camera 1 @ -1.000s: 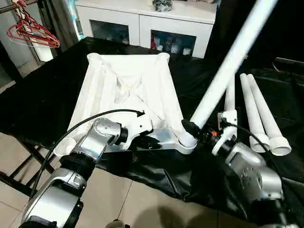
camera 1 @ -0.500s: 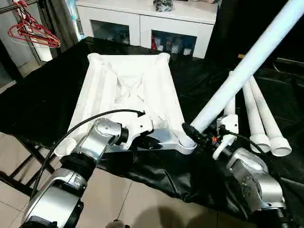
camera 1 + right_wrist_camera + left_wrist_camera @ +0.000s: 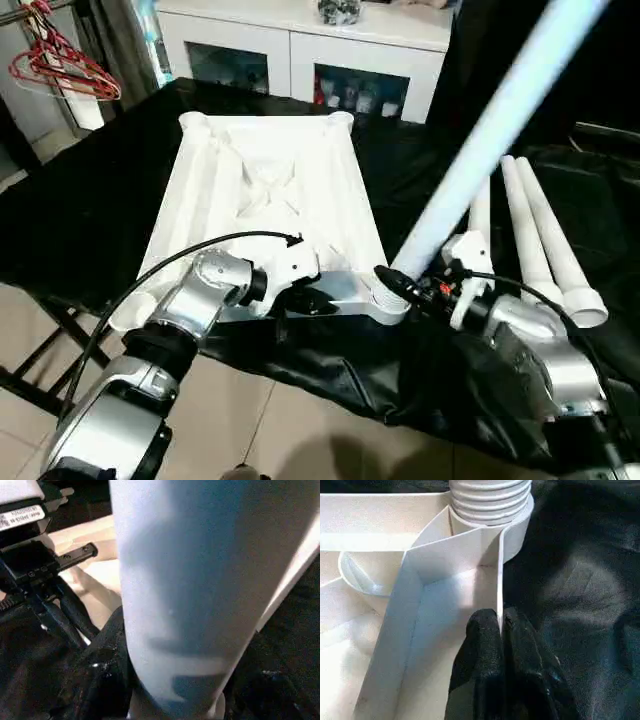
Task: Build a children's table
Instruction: Insert table leg to table base
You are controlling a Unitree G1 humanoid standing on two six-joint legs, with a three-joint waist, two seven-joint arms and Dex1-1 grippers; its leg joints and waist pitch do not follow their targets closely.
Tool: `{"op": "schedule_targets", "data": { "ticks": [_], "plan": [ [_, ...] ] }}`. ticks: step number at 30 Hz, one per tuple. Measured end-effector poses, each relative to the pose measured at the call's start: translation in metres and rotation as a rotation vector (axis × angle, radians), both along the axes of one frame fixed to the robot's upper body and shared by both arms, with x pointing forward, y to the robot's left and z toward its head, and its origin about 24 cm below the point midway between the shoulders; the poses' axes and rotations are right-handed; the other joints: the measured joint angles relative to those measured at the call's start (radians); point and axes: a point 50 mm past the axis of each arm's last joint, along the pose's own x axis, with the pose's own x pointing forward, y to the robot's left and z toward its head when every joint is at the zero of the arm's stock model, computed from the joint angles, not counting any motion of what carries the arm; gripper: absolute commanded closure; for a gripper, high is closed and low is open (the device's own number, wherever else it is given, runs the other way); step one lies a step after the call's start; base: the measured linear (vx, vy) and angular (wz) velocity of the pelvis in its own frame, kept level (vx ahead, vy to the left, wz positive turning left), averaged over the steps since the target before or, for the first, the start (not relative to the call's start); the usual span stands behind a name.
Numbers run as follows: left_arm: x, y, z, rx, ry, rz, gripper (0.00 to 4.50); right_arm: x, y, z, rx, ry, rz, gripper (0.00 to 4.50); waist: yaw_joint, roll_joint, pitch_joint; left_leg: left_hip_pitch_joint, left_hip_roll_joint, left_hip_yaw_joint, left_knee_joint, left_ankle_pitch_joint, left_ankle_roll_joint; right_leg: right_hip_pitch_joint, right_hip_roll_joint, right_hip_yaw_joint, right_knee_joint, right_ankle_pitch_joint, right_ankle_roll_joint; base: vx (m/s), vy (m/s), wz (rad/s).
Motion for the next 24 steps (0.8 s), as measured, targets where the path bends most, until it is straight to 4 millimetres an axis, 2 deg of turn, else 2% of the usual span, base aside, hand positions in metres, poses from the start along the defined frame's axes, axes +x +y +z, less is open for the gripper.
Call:
{"op": "schedule_targets", "data": {
  "ticks": [3,7,16,20,24],
  "plan": [
    [0.000,0.001,0.000,0.009,0.005,0.000,4.50,0.003,0.000,-0.001,-0.011,0.015,0.040,2.60,0.001,-0.010,-0.002,0.005,0.000,0.000,-0.002,0.000,0.000,0.003,0.000,-0.001,-0.001,0.000,0.000,0.000,0.000,0.00],
    [-0.002,0.003,0.000,0.018,0.024,-0.029,4.50,0.004,-0.003,0.001,-0.043,0.033,0.160,2.60,0.004,-0.014,-0.003,0.009,0.000,0.000,-0.005,0.000,0.000,0.008,0.000,-0.001,-0.005,0.000,0.000,0.000,0.000,0.00],
    [-0.006,0.010,0.003,0.039,0.046,-0.092,4.50,-0.001,-0.003,-0.002,-0.035,0.021,0.298,2.60,0.017,-0.022,-0.005,0.010,0.001,0.000,-0.009,0.000,-0.001,0.008,0.000,-0.003,-0.005,-0.002,-0.006,0.000,0.000,0.00],
    [-0.007,0.014,0.004,0.051,0.055,-0.105,4.50,-0.003,0.000,-0.004,-0.033,0.011,0.334,2.60,0.021,-0.028,-0.006,0.011,0.001,0.000,-0.009,0.000,-0.001,0.010,0.000,-0.003,-0.005,-0.002,-0.006,0.000,0.000,0.00],
    [-0.007,0.018,0.003,0.058,0.063,-0.093,4.50,-0.002,0.005,-0.007,-0.020,0.005,0.328,2.60,0.020,-0.029,-0.004,0.019,0.001,0.000,-0.010,0.000,-0.001,0.015,0.000,-0.003,-0.005,-0.005,-0.002,0.000,0.000,0.00]
  ]
}}
